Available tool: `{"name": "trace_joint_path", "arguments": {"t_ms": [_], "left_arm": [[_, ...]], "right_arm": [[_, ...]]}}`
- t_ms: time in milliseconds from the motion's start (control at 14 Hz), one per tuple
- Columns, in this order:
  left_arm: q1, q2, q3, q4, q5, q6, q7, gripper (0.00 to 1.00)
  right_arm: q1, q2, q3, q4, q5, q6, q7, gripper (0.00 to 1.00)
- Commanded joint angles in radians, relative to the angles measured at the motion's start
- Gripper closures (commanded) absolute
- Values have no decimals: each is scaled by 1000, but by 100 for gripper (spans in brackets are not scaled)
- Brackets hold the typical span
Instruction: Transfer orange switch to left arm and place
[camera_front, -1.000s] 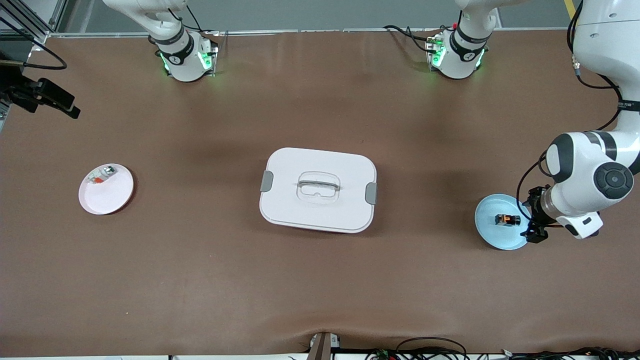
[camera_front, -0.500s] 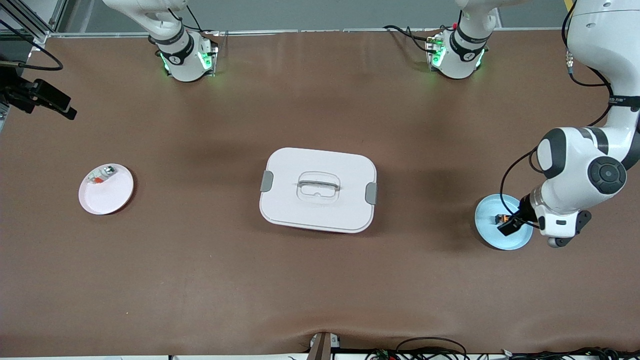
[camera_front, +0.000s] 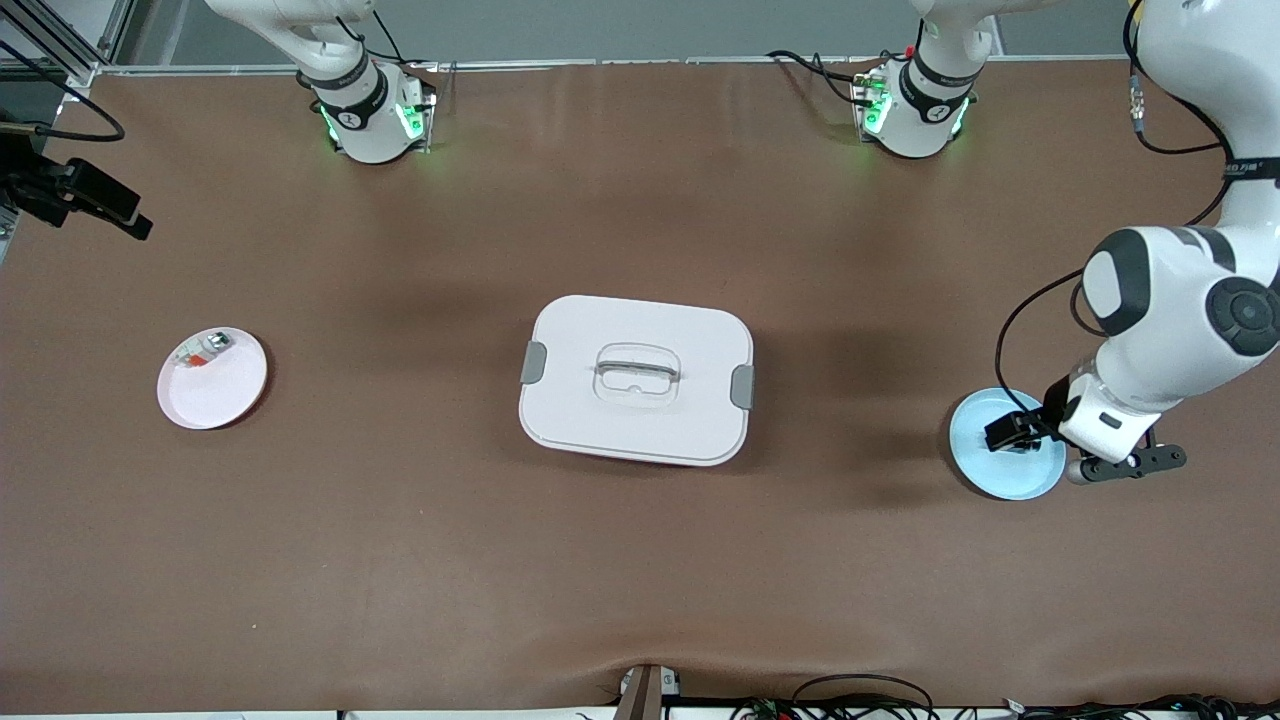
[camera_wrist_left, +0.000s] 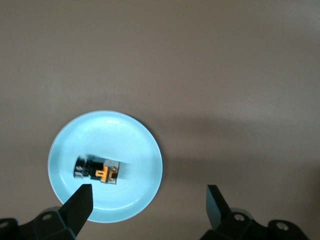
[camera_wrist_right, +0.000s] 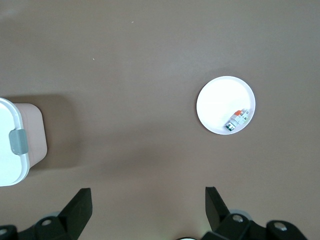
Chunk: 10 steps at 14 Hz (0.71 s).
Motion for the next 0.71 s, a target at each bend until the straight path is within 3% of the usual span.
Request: {"name": "trace_joint_path", "arguments": {"t_ms": [0, 214, 429, 643], "left_arm": [[-13, -75, 23, -19, -21, -9, 125, 0], [-7, -131, 21, -8, -14, -15, -93, 0], [2, -120, 20, 134, 0, -163, -84, 0], [4, -137, 20, 161, 11, -203, -70, 0]], "right_arm": [[-20, -23, 6, -24, -8, 11, -3, 0], [-34, -23, 6, -25, -8, 12, -3, 0], [-32, -23, 6, -25, -6, 11, -5, 0], [-34, -24, 6, -25, -8, 11, -12, 0]]}}
